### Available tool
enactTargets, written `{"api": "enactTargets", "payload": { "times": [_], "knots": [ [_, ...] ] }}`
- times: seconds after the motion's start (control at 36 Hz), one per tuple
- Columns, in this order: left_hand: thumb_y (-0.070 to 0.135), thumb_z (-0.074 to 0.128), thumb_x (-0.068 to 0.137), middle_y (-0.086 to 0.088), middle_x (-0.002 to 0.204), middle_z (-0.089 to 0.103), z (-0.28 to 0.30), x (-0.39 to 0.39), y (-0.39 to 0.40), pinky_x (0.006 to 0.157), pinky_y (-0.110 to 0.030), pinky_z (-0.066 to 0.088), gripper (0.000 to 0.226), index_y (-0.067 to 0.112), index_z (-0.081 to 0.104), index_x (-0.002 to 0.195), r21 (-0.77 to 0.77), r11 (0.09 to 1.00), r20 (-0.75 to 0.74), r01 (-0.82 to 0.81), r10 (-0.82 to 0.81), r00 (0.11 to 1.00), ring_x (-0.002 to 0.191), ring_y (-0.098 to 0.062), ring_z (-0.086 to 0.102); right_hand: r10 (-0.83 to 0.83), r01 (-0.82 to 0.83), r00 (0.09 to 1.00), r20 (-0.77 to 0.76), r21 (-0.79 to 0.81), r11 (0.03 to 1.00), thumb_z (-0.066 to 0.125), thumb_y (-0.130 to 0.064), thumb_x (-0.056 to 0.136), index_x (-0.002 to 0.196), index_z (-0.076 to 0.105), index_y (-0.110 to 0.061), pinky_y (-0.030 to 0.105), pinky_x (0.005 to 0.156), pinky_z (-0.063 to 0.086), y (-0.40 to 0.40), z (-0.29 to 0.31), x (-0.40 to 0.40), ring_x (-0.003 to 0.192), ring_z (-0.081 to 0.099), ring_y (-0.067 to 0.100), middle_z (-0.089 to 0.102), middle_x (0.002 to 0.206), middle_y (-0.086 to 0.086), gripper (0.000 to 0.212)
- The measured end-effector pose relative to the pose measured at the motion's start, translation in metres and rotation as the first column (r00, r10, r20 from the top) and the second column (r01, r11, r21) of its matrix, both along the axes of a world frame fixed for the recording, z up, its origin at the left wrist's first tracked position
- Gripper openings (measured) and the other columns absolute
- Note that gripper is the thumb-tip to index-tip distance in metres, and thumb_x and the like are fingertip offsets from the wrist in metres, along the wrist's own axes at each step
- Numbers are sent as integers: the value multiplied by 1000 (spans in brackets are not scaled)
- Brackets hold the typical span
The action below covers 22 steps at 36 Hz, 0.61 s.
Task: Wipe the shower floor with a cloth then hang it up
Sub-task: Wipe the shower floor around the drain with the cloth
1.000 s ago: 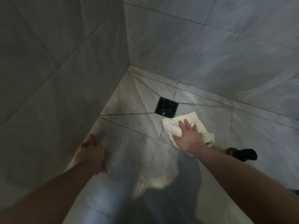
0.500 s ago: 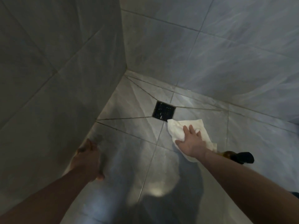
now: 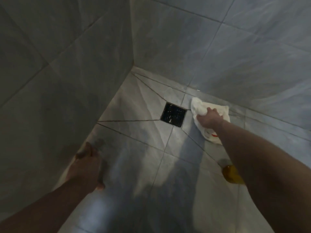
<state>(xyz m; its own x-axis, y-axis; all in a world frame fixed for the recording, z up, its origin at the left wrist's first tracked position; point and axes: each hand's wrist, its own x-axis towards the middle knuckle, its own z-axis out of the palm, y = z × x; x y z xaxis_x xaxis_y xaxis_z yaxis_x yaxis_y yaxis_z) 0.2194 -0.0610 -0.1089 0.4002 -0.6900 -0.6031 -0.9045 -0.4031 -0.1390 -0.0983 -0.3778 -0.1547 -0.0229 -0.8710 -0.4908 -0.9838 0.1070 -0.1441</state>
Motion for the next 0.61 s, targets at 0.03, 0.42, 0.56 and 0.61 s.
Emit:
{"api": "enactTargets", "payload": {
  "times": [0.03,0.42,0.56,0.61],
  "knots": [
    [66,84,47,-21,157,16,-2,1,0,100,-31,46,146,-3,8,150,3,1000,2,-9,9,1000,130,-27,49,-19,19,1000,25,-11,1000,48,-53,94,154,21,-9,48,121,14,-5,0,-1,148,19,37,19,161,19,79],
    [66,85,44,-25,156,18,-3,0,-2,104,-31,43,158,-12,-8,146,-8,1000,-16,-26,26,1000,133,-26,46,61,-61,998,11,52,997,49,-56,92,156,20,-17,42,122,11,21,8,-10,148,17,37,19,161,19,81],
    [57,86,52,-13,151,34,-4,0,0,98,-30,48,136,-4,13,150,-61,998,-23,-21,20,1000,128,-22,51,136,-130,990,-36,145,981,51,-51,93,157,10,-15,42,122,11,60,26,7,151,10,35,9,163,17,84],
    [48,86,60,-9,145,45,-7,1,1,94,-30,50,126,-6,14,149,-73,995,-42,-70,67,997,120,-20,57,172,-159,984,-46,202,966,53,-51,92,157,9,-15,43,121,16,77,37,18,149,16,37,11,162,18,87]
  ]
}}
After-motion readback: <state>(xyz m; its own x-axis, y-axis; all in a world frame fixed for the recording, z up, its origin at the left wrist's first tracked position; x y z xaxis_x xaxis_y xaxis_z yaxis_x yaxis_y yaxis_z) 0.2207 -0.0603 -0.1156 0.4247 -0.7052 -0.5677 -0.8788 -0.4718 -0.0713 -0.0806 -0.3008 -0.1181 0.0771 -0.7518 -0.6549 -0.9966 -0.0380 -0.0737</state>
